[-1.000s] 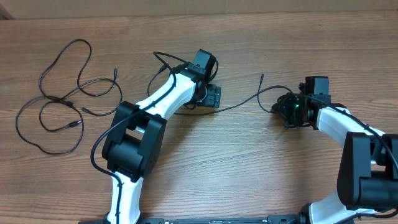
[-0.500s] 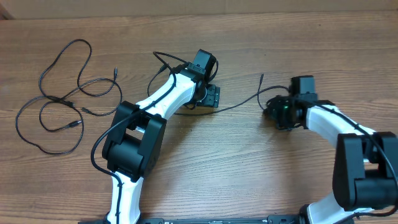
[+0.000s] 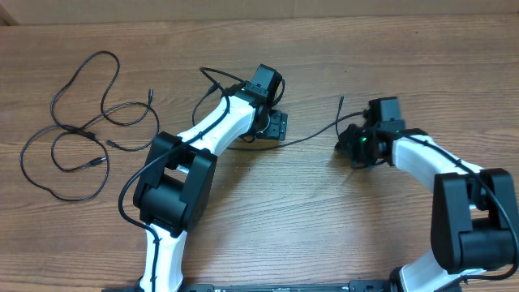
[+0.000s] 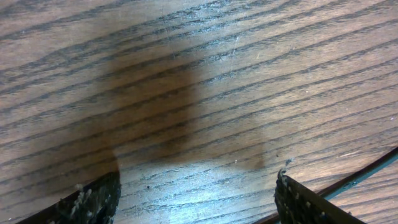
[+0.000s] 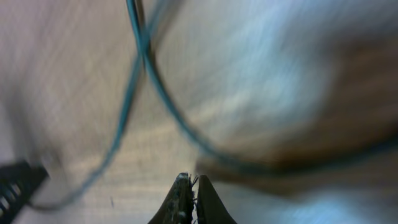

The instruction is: Untangle cables

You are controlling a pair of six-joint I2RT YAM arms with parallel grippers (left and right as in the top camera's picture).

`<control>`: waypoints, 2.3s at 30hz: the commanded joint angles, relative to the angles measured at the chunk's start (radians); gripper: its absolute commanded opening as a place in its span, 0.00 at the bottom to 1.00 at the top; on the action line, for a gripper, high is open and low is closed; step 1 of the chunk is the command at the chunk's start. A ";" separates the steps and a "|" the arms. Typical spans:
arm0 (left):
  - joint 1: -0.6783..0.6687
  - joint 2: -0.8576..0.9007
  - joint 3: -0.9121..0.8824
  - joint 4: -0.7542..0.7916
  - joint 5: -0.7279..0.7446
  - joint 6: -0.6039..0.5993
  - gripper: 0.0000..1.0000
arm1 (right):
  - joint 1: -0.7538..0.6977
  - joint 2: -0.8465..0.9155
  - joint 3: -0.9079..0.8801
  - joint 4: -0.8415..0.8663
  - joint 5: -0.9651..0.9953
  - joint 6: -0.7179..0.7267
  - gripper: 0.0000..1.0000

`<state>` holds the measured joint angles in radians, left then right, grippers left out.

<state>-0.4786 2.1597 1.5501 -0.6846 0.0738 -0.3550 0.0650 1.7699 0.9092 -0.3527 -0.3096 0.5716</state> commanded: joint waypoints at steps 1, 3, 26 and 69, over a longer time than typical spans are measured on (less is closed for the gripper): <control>0.000 0.094 -0.045 0.005 -0.003 0.022 0.80 | -0.048 -0.034 0.031 0.014 0.067 -0.023 0.04; 0.000 0.094 -0.045 0.005 -0.003 0.022 0.81 | -0.064 -0.034 0.029 0.014 0.100 -0.023 0.07; 0.000 0.094 -0.045 0.008 -0.003 0.022 0.82 | 0.063 0.034 -0.002 -0.179 0.035 0.054 0.15; 0.000 0.094 -0.045 0.006 -0.004 0.023 0.86 | 0.090 -0.014 0.081 -0.236 -0.365 -0.083 0.21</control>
<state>-0.4828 2.1601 1.5497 -0.6769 0.0723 -0.3550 0.2050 1.7916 0.9554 -0.5896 -0.6544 0.5613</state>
